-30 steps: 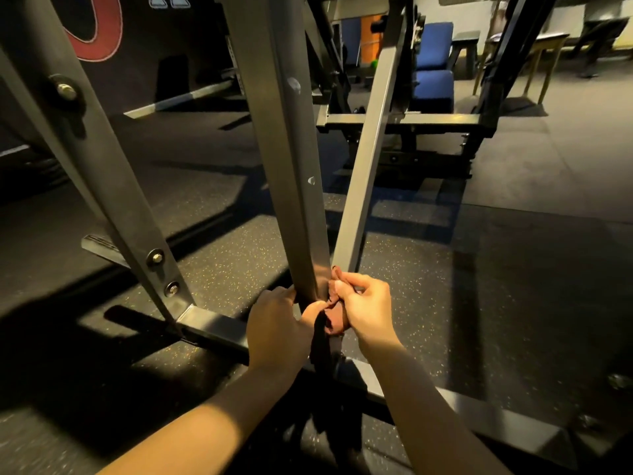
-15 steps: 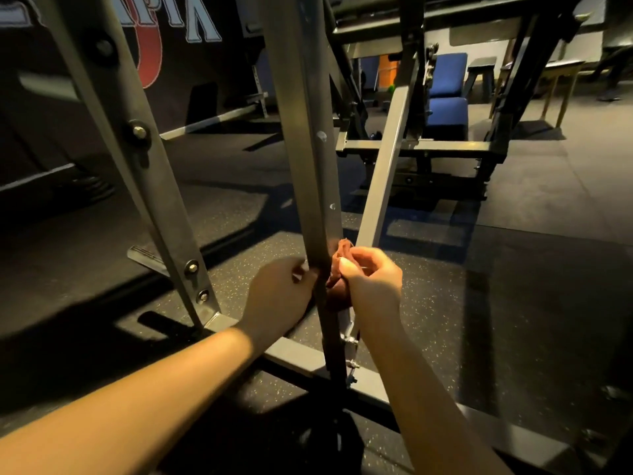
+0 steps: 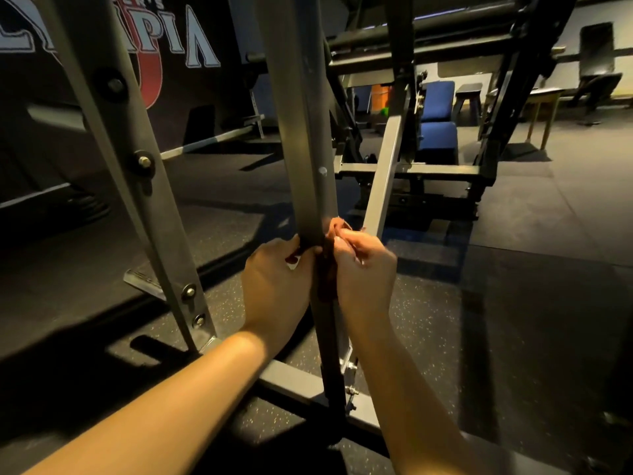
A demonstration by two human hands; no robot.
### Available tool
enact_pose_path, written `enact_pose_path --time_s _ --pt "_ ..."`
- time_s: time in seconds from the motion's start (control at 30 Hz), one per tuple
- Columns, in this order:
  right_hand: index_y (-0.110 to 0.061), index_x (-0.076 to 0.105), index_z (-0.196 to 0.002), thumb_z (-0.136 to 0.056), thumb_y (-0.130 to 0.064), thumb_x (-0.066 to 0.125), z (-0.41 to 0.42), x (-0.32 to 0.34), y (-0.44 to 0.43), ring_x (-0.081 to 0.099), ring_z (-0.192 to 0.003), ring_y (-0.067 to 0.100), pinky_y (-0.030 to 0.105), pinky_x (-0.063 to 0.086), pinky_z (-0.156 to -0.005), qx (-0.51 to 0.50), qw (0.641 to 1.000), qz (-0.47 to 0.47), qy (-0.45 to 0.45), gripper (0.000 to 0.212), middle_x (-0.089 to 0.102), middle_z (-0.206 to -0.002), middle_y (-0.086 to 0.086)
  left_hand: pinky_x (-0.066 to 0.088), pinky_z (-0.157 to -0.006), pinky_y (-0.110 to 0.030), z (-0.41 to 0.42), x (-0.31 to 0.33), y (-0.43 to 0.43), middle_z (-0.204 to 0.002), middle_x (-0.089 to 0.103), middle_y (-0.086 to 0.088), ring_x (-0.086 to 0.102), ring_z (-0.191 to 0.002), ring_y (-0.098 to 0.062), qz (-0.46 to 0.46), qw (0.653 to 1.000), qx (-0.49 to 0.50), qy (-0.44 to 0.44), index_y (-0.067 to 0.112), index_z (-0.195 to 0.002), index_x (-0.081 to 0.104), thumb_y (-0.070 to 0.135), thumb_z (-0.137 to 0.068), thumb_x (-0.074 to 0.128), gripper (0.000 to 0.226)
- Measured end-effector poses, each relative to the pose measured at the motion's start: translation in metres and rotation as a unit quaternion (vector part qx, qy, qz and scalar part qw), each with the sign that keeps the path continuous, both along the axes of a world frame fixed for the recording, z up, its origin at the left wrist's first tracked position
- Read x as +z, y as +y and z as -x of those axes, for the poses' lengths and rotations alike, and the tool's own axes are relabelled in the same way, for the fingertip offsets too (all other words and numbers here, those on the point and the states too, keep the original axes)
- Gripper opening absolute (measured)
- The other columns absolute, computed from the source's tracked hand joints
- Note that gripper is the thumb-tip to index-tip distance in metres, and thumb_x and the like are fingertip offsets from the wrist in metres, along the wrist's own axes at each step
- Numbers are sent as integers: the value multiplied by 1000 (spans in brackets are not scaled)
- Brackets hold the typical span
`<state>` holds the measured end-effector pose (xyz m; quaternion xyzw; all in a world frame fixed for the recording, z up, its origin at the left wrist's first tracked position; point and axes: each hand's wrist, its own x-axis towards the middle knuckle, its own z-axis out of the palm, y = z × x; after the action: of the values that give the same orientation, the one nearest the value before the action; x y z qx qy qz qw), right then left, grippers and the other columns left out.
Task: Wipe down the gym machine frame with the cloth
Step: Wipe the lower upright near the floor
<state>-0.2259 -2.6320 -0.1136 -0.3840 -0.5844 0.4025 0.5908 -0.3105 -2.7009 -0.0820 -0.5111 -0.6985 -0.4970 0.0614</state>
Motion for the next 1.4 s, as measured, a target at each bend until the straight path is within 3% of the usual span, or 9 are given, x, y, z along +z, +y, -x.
enact_pose_path --time_s 0.2,0.43,0.63,0.73,0.83,1.07,1.13,1.27,1.4 --pt "-14 73 -88 -100 -12 58 -7 -83 -5 75 -81 32 41 65 -73 69 964 257 -15 19 72 -80 11 57 -82 -41 -2 -6 5 -87 70 6 66 -82 -12 0 999 44 -21 19 -100 75 42 -94 65 26" --pt "-11 73 -87 -101 -20 60 7 31 18 67 -80 6 18 55 -76 -16 998 -55 -12 21 69 -80 -3 54 -81 -38 -4 1 1 -81 68 7 64 -82 -13 12 999 32 -23 29 -87 69 37 -93 63 12" --pt "-17 71 -82 -101 -12 59 -14 -28 -9 71 -72 18 23 61 -64 48 981 169 -78 24 69 -75 3 53 -80 -29 -5 1 1 -84 67 8 64 -81 -10 18 999 44 -19 19 -98 75 34 -96 68 17" --pt "-20 68 -78 -101 -16 60 -7 16 1 65 -76 1 8 49 -68 7 997 24 -69 24 64 -74 -8 47 -73 -24 -4 3 -1 -80 63 11 61 -78 -6 33 999 35 -10 27 -92 70 32 -96 67 8" --pt "-23 69 -90 -101 -25 62 2 57 10 65 -84 -2 13 51 -80 -6 998 -49 -30 13 67 -84 -12 42 -65 -18 1 6 -4 -71 58 15 58 -69 -1 36 999 13 -5 31 -80 64 29 -99 60 19" --pt "-14 72 -74 -98 -6 62 -15 -11 -12 66 -69 7 7 47 -60 6 989 70 -133 27 65 -71 -3 46 -73 -16 13 13 -14 -82 68 15 64 -80 3 86 994 -59 -34 29 -92 71 35 -101 55 20" --pt "-7 72 -76 -98 -5 61 -11 11 -4 66 -68 2 9 48 -62 10 995 36 -96 24 64 -68 -2 44 -71 -19 22 26 -12 -77 68 14 63 -73 2 124 990 -61 -33 28 -91 74 41 -100 57 23" --pt "-30 62 -75 -100 -13 60 0 85 4 61 -75 -13 7 44 -67 -21 996 -39 -76 30 62 -74 -14 56 -81 -29 41 69 0 -84 73 14 68 -79 -1 88 995 -53 -18 30 -98 75 46 -96 62 20" --pt "-11 67 -75 -100 -3 59 -2 61 1 63 -71 -9 5 47 -63 -27 996 -40 -70 27 62 -69 -7 55 -84 -30 37 105 3 -91 71 14 67 -86 -5 28 996 -81 3 31 -100 72 51 -92 58 26"
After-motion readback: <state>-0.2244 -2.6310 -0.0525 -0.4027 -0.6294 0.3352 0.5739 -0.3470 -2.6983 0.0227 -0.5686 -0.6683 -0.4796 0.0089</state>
